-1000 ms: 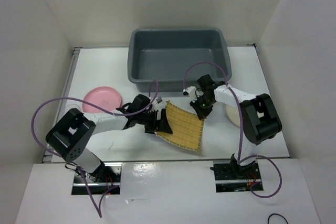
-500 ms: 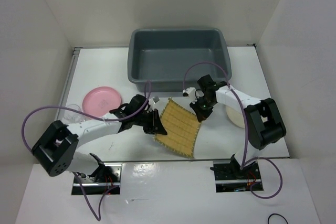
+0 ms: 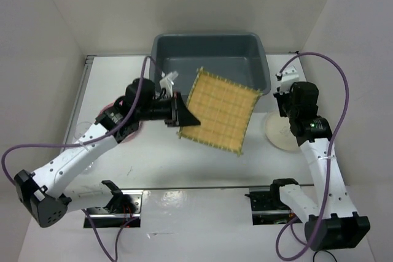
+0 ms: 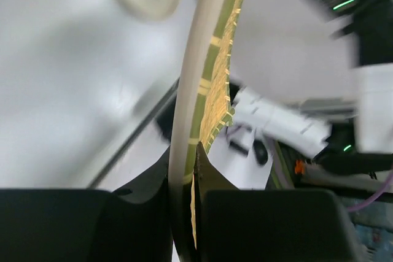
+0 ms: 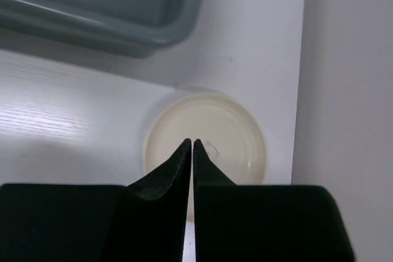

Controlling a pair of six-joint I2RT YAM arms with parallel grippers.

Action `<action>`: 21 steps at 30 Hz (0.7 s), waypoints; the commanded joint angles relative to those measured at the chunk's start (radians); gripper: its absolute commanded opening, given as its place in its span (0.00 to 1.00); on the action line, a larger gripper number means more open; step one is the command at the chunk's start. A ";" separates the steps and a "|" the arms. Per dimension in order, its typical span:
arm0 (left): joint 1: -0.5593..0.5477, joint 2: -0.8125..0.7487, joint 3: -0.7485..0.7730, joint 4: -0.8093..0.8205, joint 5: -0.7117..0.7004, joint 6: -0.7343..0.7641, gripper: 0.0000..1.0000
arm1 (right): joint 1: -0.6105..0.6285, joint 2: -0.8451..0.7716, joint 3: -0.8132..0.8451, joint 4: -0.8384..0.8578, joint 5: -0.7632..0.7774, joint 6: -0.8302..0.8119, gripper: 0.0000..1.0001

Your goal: Place the mixed dishes into the plastic bin

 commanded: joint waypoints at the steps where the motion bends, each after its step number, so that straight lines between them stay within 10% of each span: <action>1: 0.042 0.126 0.238 0.161 0.028 -0.029 0.00 | -0.120 -0.012 -0.069 0.014 0.080 0.080 0.08; 8: 0.205 0.654 0.741 0.223 0.091 -0.143 0.00 | -0.208 -0.014 -0.089 0.046 0.095 0.094 0.09; 15: 0.278 1.242 1.322 -0.052 0.069 -0.141 0.00 | -0.246 0.005 -0.080 0.035 0.072 0.080 0.06; 19: 0.278 1.635 2.064 -0.328 0.037 -0.188 0.00 | -0.267 0.025 -0.080 0.026 0.072 0.080 0.04; 21: 0.291 1.666 1.916 -0.197 0.152 -0.293 0.00 | -0.267 0.025 -0.080 0.026 0.072 0.080 0.04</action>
